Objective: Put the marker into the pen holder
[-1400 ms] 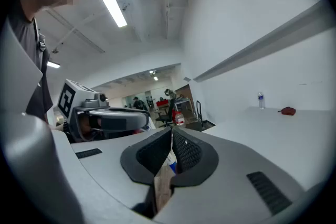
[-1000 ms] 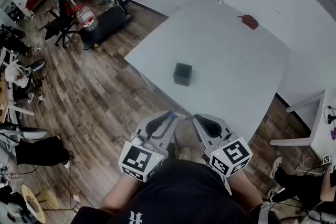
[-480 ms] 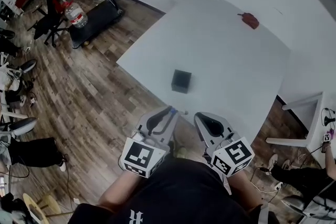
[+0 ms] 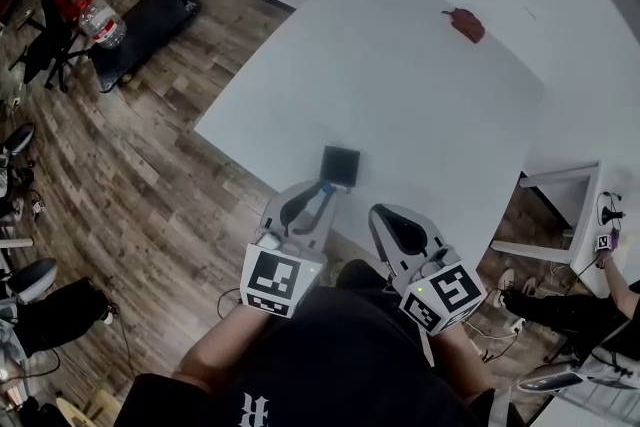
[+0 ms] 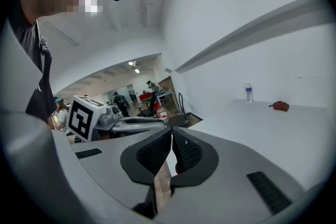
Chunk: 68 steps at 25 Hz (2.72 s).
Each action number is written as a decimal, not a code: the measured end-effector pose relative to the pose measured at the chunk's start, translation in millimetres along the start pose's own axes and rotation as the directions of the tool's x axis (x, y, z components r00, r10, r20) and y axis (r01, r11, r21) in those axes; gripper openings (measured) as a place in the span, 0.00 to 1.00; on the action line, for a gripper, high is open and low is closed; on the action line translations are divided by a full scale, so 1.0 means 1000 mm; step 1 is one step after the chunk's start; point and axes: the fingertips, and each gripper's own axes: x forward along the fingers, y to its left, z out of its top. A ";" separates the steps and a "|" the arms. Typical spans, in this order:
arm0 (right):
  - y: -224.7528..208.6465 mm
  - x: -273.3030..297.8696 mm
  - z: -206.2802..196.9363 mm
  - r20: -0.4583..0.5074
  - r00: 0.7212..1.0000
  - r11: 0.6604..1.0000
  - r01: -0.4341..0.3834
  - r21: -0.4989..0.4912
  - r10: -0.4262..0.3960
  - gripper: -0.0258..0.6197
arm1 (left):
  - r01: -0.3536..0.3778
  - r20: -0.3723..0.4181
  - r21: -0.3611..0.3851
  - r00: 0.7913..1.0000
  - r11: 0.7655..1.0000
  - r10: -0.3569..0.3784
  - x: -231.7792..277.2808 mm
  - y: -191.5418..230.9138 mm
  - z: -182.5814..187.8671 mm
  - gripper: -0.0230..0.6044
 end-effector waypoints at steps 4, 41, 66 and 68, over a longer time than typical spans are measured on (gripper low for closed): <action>-0.017 0.009 -0.002 -0.036 0.999 0.999 0.032 0.026 -0.031 0.07 | -0.016 -0.041 -0.032 0.999 0.999 0.015 0.028 0.016 -0.019 0.15; -0.092 0.072 -0.030 -0.173 0.979 0.985 -0.078 0.152 0.104 0.07 | -0.181 -0.347 -0.148 0.930 0.972 0.120 0.121 0.052 -0.147 0.18; -0.034 0.085 -0.002 -0.110 0.984 0.990 -0.142 -0.001 0.141 0.07 | -0.096 -0.054 -0.032 0.994 0.995 0.094 0.049 0.046 -0.008 0.05; -0.029 0.085 0.001 -0.099 0.984 0.989 -0.149 -0.014 0.146 0.07 | -0.089 -0.027 -0.028 0.996 0.996 0.089 0.042 0.043 0.003 0.05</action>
